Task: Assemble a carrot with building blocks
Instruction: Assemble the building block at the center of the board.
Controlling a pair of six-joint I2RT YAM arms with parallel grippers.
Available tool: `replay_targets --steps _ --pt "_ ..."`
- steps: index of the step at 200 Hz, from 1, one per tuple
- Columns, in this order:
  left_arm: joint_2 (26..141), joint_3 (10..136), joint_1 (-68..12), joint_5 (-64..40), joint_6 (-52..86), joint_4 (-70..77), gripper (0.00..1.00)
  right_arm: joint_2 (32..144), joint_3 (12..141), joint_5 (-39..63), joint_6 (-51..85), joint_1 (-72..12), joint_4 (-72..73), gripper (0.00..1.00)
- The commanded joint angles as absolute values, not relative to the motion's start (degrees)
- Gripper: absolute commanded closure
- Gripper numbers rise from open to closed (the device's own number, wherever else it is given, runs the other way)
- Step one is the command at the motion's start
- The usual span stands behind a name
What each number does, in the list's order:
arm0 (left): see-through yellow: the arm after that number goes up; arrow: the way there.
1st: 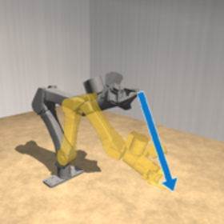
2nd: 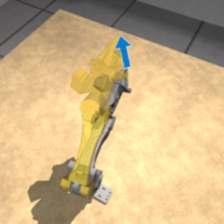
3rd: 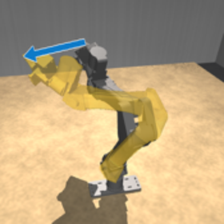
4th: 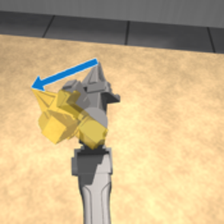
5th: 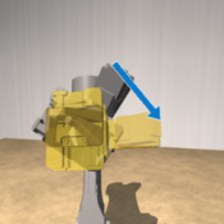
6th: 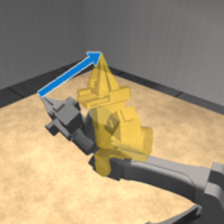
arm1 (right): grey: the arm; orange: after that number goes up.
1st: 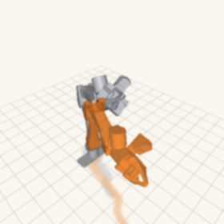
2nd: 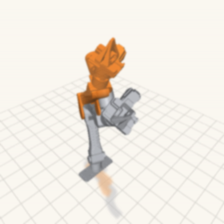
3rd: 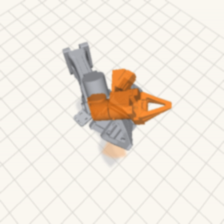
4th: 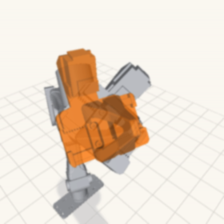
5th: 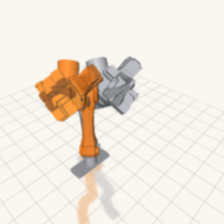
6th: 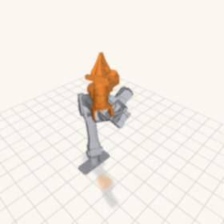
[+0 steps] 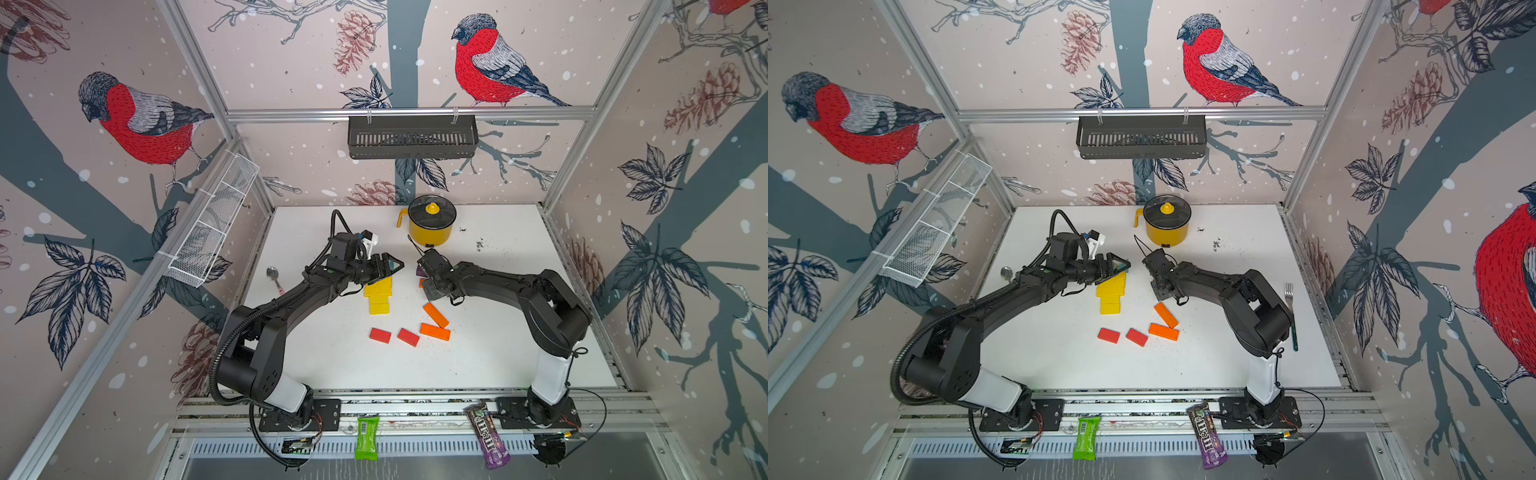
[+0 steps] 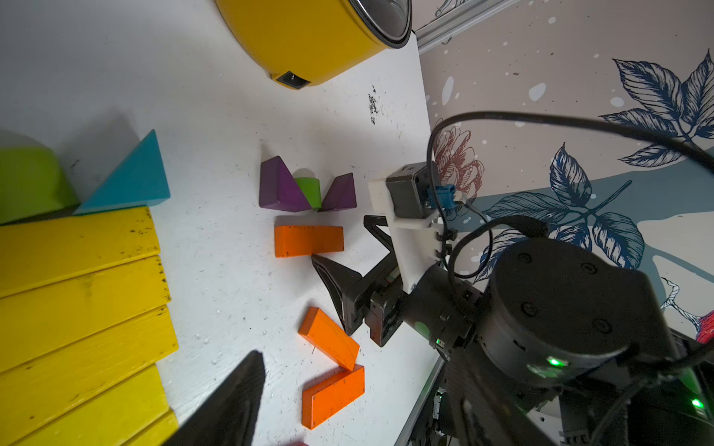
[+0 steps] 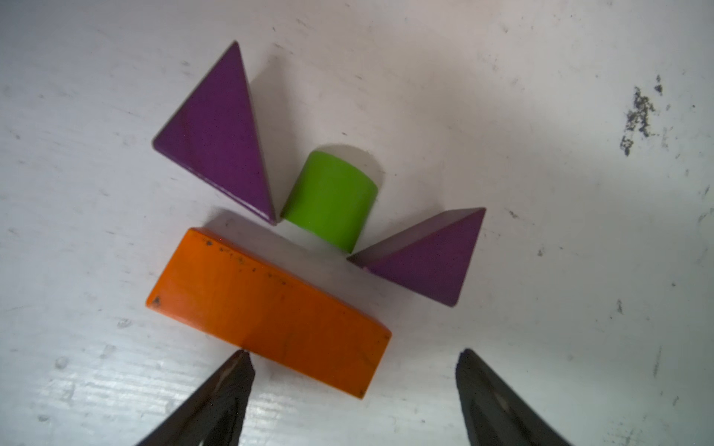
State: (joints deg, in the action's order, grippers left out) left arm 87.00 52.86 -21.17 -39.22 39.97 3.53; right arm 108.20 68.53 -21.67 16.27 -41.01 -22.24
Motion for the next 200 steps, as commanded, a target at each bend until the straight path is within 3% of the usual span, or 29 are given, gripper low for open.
replay_targets --steps 1,80,200 --pt "86.7 53.3 -21.2 -39.7 39.2 4.0 0.25 108.6 69.5 -22.9 16.1 -41.0 -23.7 0.16" --pt "86.9 53.3 -21.2 -39.7 39.4 4.2 0.25 104.7 65.1 -22.5 15.6 -40.0 -24.1 0.16" --pt "87.1 53.3 -21.2 -39.7 39.2 4.0 0.25 108.0 68.4 -22.9 15.3 -39.3 -24.2 0.17"
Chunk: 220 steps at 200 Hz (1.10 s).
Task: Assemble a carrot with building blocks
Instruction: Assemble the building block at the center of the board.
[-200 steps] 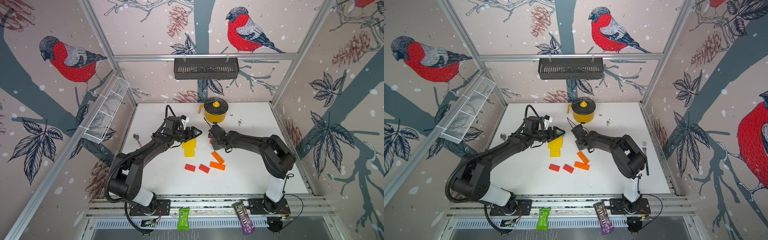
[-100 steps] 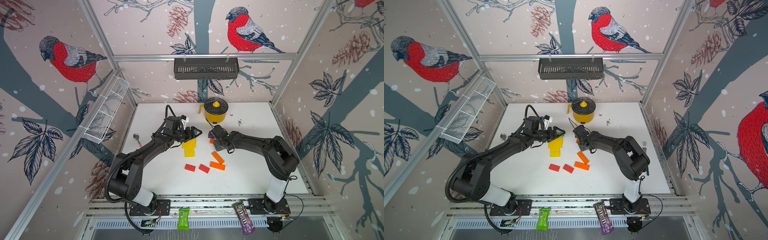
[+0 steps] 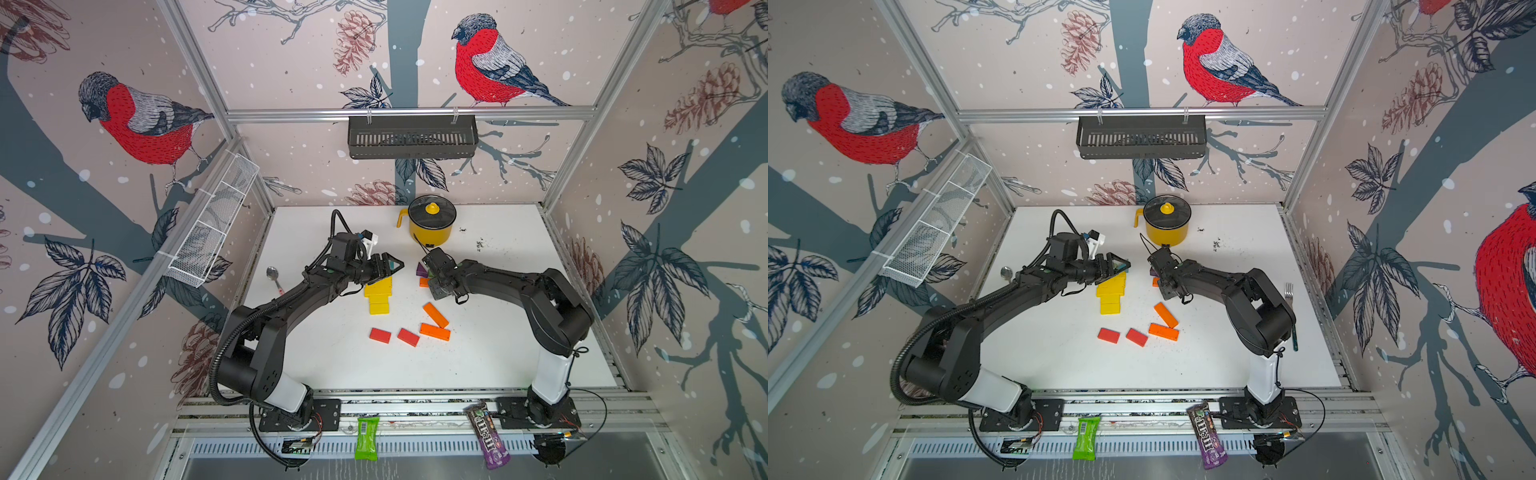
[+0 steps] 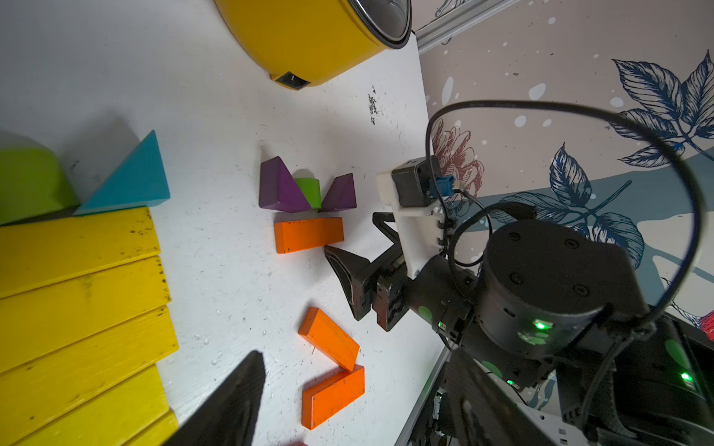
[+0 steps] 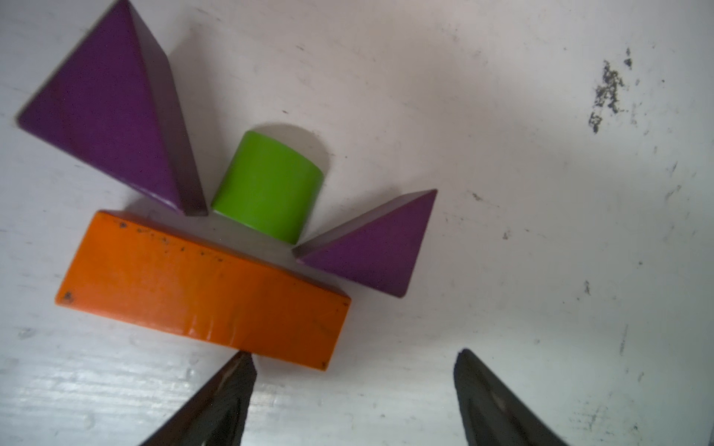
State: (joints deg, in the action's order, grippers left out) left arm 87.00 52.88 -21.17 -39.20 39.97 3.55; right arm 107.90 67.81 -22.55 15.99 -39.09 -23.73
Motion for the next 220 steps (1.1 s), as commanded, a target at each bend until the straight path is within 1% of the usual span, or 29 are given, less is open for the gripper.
replay_targets --steps 1,57,220 --pt "87.1 53.3 -21.2 -39.6 39.2 4.0 0.25 108.0 68.4 -22.9 15.3 -39.3 -24.2 0.17" --pt "87.0 53.3 -21.2 -39.7 39.3 4.0 0.25 109.1 69.6 -22.8 15.5 -39.9 -24.2 0.15" --pt "87.1 53.3 -21.2 -39.7 39.3 4.2 0.25 109.9 71.8 -23.7 15.2 -39.7 -25.1 0.15"
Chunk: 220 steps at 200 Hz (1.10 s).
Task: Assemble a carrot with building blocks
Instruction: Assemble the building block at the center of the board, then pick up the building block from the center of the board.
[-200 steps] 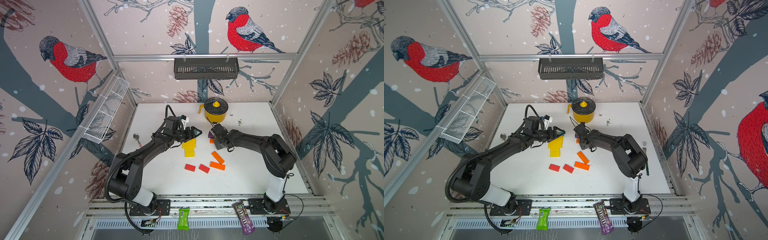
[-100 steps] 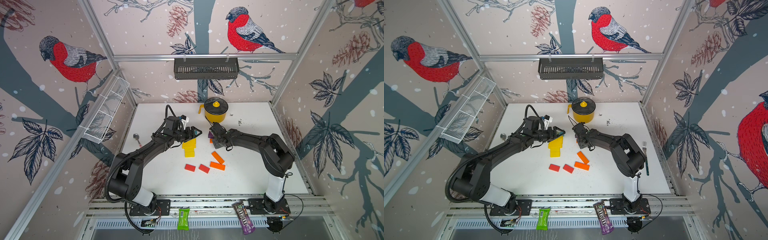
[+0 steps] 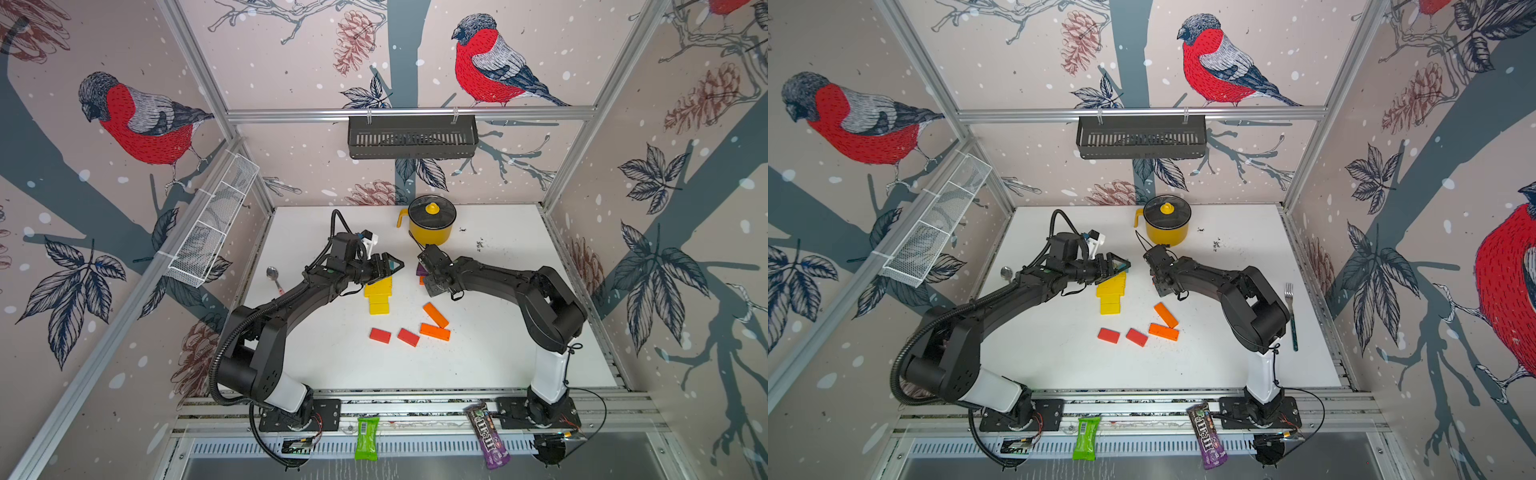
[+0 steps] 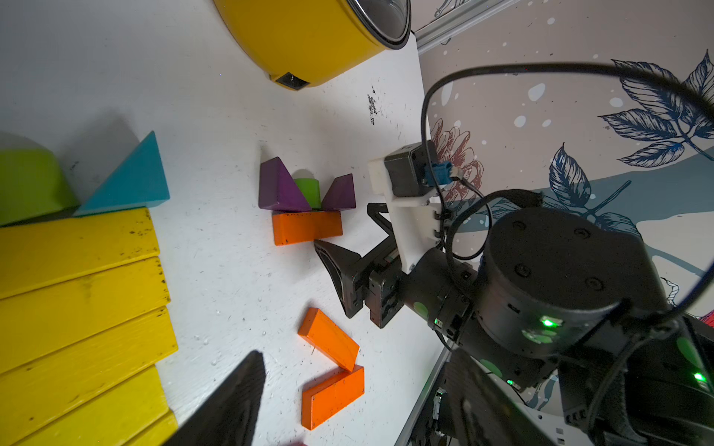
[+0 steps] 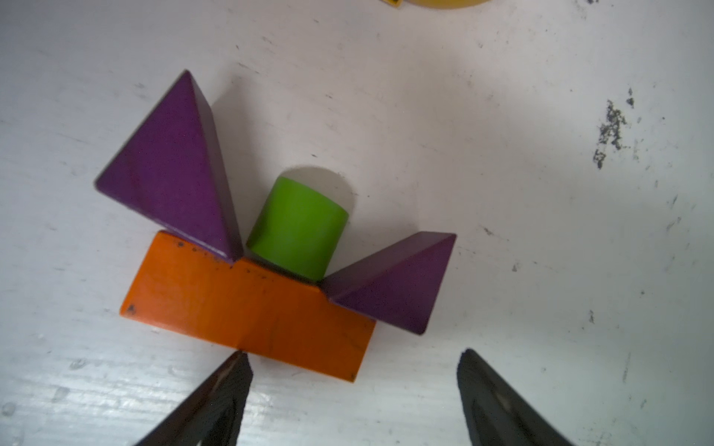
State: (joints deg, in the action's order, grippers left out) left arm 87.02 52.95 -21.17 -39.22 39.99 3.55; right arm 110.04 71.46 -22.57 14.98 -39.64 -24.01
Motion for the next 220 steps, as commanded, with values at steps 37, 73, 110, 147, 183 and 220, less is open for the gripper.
replay_targets --steps 37,73,110,147,183,220 --pt "87.1 53.3 -21.2 -39.6 39.3 4.1 0.25 108.2 72.4 -23.9 15.5 -40.6 -26.5 0.16" --pt "86.8 53.9 -21.1 -38.6 38.6 2.8 0.25 100.9 69.8 -19.0 14.1 -43.2 -27.0 0.34" --pt "84.8 54.1 -20.1 -36.5 37.7 1.3 0.25 92.0 60.5 -7.2 13.7 -45.7 -24.2 0.58" --pt "79.9 52.8 -20.2 -31.8 37.7 -1.5 0.24 89.2 54.3 -5.6 15.0 -46.9 -22.8 0.42" --pt "72.3 45.9 -20.2 -33.2 39.7 -1.7 0.23 90.3 51.6 -5.3 14.3 -47.1 -21.0 0.41" --pt "62.8 37.1 -20.3 -32.6 40.9 -2.6 0.22 93.3 51.2 -4.6 14.1 -46.6 -19.0 0.49"
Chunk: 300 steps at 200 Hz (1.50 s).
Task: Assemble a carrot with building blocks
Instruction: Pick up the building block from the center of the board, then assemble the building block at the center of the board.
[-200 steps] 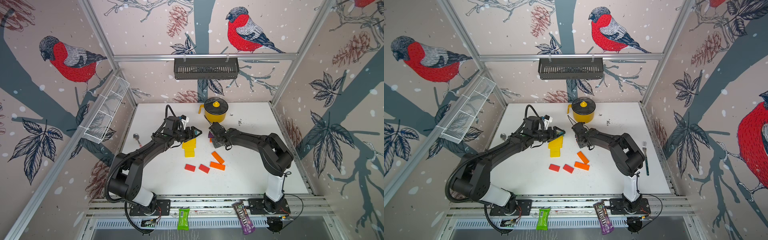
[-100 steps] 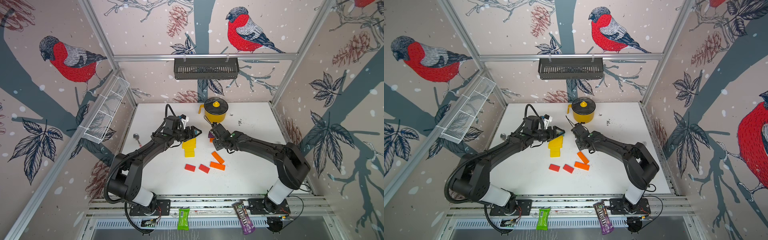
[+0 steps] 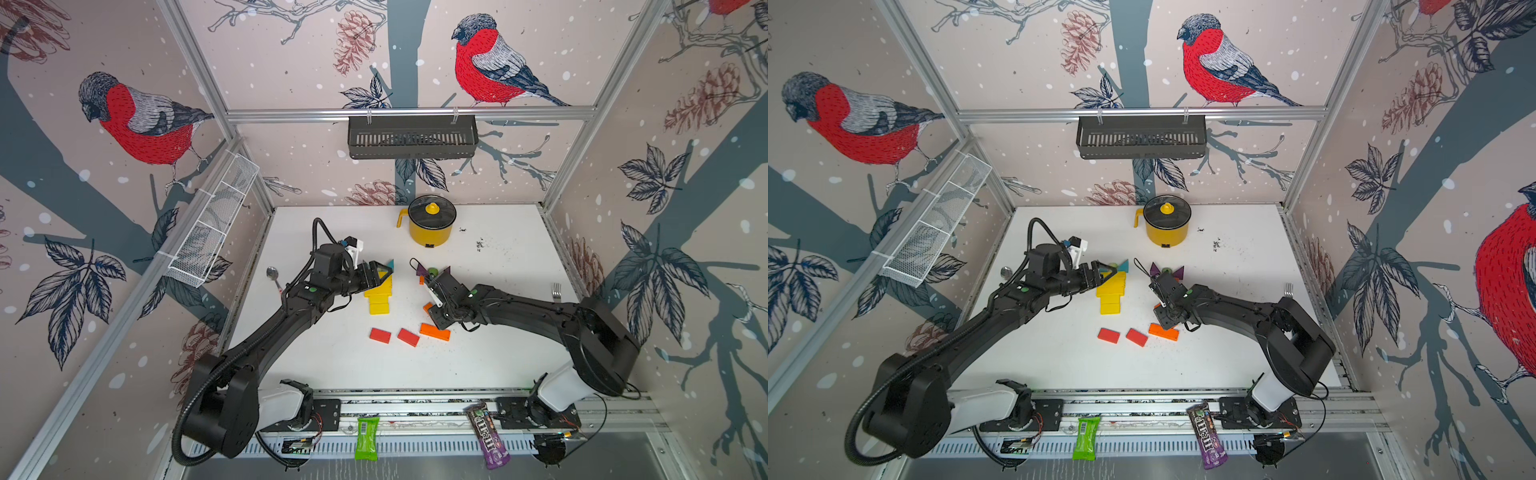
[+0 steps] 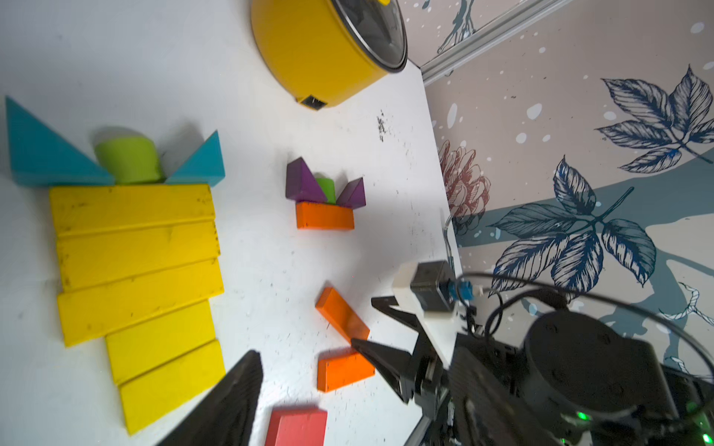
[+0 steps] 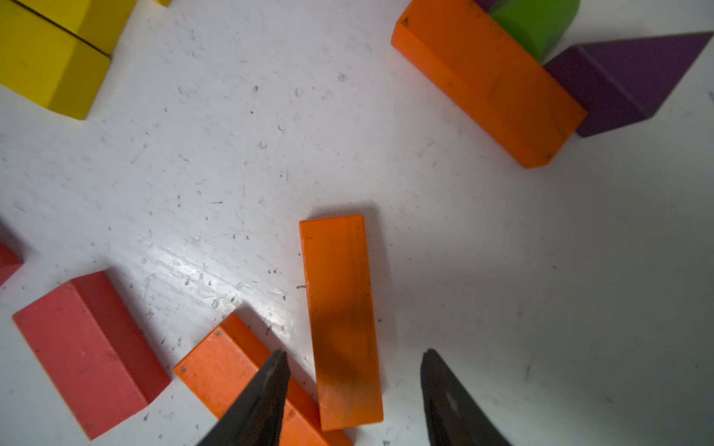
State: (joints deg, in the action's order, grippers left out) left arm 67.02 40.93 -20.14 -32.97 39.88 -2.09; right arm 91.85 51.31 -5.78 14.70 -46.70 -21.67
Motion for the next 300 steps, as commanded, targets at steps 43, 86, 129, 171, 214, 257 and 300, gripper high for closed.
replay_targets --steps 43,86,129,171,214,257,300 --pt "58.4 34.0 -20.3 -31.7 41.7 -3.0 0.21 95.7 51.5 -4.5 14.0 -46.9 -17.7 0.57" --pt "60.3 35.6 -20.3 -32.3 41.9 -2.9 0.21 97.4 52.7 -6.5 13.8 -47.4 -18.4 0.71" --pt "61.1 36.6 -20.2 -31.0 41.3 -3.6 0.21 94.7 56.0 -12.0 12.4 -47.7 -20.5 0.75" --pt "60.0 35.3 -18.9 -26.9 42.8 -4.1 0.2 97.6 62.2 -13.3 7.1 -46.5 -23.6 0.75" --pt "58.5 33.8 -17.5 -24.0 43.3 -4.9 0.19 103.8 67.8 -9.4 4.2 -46.9 -26.4 0.74" --pt "59.5 33.7 -17.2 -24.3 42.7 -4.7 0.19 106.4 66.7 -9.8 3.9 -45.8 -26.2 0.7" --pt "60.9 34.1 -17.1 -25.8 42.7 -3.4 0.19 106.3 65.7 -12.1 5.1 -45.1 -27.1 0.53"
